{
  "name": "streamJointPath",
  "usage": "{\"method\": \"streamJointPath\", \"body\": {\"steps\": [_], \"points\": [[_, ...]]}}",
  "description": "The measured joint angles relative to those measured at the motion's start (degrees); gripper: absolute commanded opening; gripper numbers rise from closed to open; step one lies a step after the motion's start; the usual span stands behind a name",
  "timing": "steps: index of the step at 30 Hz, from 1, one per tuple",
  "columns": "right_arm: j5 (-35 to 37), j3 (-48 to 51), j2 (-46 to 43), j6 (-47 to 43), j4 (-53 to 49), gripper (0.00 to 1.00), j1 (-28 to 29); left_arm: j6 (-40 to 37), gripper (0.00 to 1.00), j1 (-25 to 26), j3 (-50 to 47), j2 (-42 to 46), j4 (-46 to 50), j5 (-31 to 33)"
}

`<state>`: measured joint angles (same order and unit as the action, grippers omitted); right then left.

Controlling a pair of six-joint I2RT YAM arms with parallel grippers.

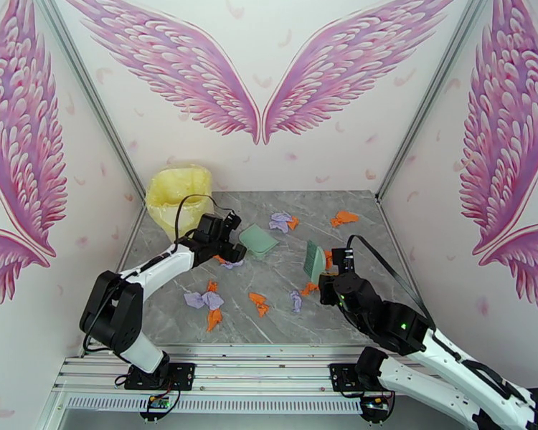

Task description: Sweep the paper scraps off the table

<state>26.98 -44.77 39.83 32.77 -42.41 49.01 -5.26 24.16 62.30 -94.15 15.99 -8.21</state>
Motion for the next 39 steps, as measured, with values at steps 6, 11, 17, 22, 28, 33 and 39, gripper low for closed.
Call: {"method": "streamJointPath", "body": {"steps": [6, 11, 17, 22, 28, 33, 39], "points": [[-2.0, 0.5, 0.7, 0.0, 0.5, 0.00, 0.0, -2.3, 0.85, 0.0, 0.7, -5.8, 0.4, -0.2], [-3.2, 0.5, 1.7, 0.0, 1.5, 0.00, -0.1, -3.1, 0.85, 0.0, 1.3, -7.3, 0.7, -1.1], [-4.3, 0.5, 2.7, 0.2, 3.0, 0.00, -0.1, -3.5, 0.84, 0.0, 6.6, -10.9, 1.5, -1.1], [-4.8, 0.5, 3.7, 0.1, 3.3, 0.00, -0.1, -3.8, 0.81, 0.2, 9.8, -13.9, 3.4, -1.1], [-5.0, 0.5, 4.7, 0.1, 3.3, 0.00, -0.2, -3.6, 0.78, 0.3, 14.7, -17.6, 6.5, -0.6], [-5.6, 0.5, 5.7, 0.1, 4.0, 0.00, -0.2, -3.0, 0.75, 0.3, 17.1, -20.4, 8.5, -0.5], [-6.1, 0.5, 5.7, 0.1, 4.5, 0.00, -0.2, -1.5, 0.69, 0.2, 17.1, -21.8, 9.0, -0.2]]}}
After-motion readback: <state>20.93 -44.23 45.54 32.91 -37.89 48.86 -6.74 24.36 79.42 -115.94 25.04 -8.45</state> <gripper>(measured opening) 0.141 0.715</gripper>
